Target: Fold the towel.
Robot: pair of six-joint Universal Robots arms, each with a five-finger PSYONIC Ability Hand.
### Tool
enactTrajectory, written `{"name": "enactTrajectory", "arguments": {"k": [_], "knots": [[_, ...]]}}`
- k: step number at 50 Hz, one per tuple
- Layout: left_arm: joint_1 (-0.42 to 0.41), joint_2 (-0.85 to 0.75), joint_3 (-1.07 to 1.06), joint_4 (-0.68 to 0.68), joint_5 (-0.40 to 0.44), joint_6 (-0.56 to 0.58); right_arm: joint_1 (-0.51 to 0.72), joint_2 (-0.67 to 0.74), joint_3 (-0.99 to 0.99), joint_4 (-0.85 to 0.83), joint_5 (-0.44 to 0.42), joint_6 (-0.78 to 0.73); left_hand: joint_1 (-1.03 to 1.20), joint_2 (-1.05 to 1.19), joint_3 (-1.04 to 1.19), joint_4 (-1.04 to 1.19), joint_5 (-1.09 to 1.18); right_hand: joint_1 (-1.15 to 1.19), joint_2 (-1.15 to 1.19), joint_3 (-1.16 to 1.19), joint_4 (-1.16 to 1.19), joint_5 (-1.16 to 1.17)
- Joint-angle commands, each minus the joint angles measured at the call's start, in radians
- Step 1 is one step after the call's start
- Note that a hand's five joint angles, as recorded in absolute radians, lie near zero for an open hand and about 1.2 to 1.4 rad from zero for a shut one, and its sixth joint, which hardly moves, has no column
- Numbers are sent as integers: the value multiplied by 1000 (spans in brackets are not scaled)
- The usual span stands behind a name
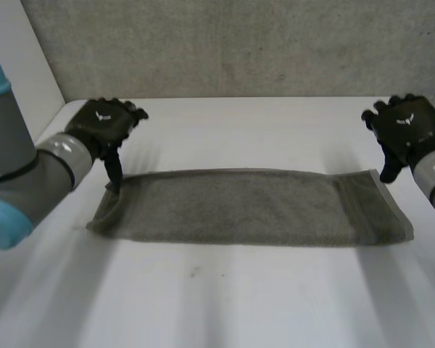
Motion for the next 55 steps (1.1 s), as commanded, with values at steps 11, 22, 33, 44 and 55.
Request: {"name": "enactTrajectory", "arguments": {"k": [11, 22, 33, 44, 55], "knots": [[56, -254, -49, 268, 51, -76, -122, 114, 137, -17, -171, -12, 34, 41, 41, 39, 8, -36, -57, -39, -59, -60], [89, -434, 132, 276, 36, -75, -199, 183, 120, -36, -223, -31, 31, 38, 38, 36, 5, 80, 59, 77, 57, 56], [106, -524, 295, 270, 34, -35, -222, 188, 127, -25, -242, -92, 28, 35, 35, 33, 2, 297, 276, 294, 274, 273], [117, -414, 238, 233, 39, -43, -219, 200, 139, -24, -240, -140, 16, 23, 23, 21, -9, 312, 291, 309, 289, 288], [83, -341, 171, 231, 39, -43, -222, 232, 134, -19, -235, -173, 13, 20, 20, 18, -12, 327, 305, 323, 303, 303]]}}
